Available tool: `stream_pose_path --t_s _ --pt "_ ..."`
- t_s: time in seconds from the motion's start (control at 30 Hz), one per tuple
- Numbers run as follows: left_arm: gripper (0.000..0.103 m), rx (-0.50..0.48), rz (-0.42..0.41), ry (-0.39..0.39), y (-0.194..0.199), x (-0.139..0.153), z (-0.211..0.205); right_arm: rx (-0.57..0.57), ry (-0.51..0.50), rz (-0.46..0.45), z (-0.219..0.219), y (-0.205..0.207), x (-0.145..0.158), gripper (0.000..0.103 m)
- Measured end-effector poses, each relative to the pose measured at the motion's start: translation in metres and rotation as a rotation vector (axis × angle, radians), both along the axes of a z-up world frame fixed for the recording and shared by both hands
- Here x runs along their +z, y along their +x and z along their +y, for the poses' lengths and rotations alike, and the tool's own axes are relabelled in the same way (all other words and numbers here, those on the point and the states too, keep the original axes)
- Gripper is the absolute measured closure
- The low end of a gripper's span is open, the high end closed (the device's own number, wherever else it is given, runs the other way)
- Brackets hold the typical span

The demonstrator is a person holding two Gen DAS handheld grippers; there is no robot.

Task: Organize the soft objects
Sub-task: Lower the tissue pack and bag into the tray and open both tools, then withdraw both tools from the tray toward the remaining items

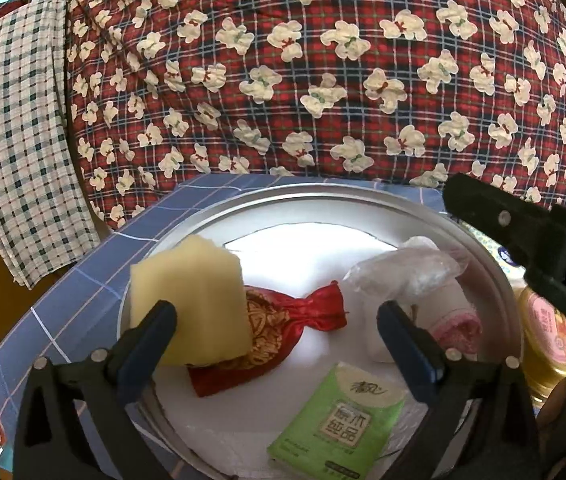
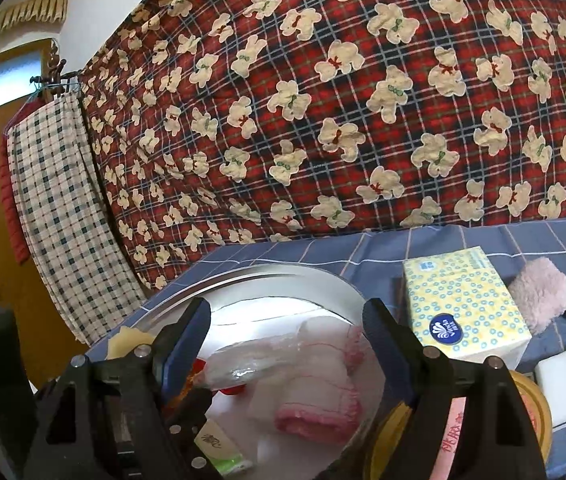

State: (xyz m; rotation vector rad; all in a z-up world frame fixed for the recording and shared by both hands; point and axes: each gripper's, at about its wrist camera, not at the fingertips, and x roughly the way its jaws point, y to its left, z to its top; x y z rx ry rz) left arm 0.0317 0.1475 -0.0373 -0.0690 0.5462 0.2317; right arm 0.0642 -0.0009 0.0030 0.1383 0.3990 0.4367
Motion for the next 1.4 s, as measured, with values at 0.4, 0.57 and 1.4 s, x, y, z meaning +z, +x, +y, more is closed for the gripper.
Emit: stream_pose_path --t_s 0.4,0.57,1.4 --pt "0.001 0.041 -0.004 -0.038 -0.003 -0.002 0.009 -0.026 -0.14 -0.092 0.017 -0.012 -0.001 0.022" --pt "0.001 0.074 -0.013 -0.065 -0.005 -0.002 0.015 -0.029 -0.173 -0.141 0.021 -0.018 0.001 0.022" --pt "0.0 0.141 -0.092 -0.052 -0.02 0.005 0.015 -0.156 -0.254 -0.275 0.013 -0.035 0.01 0.022"
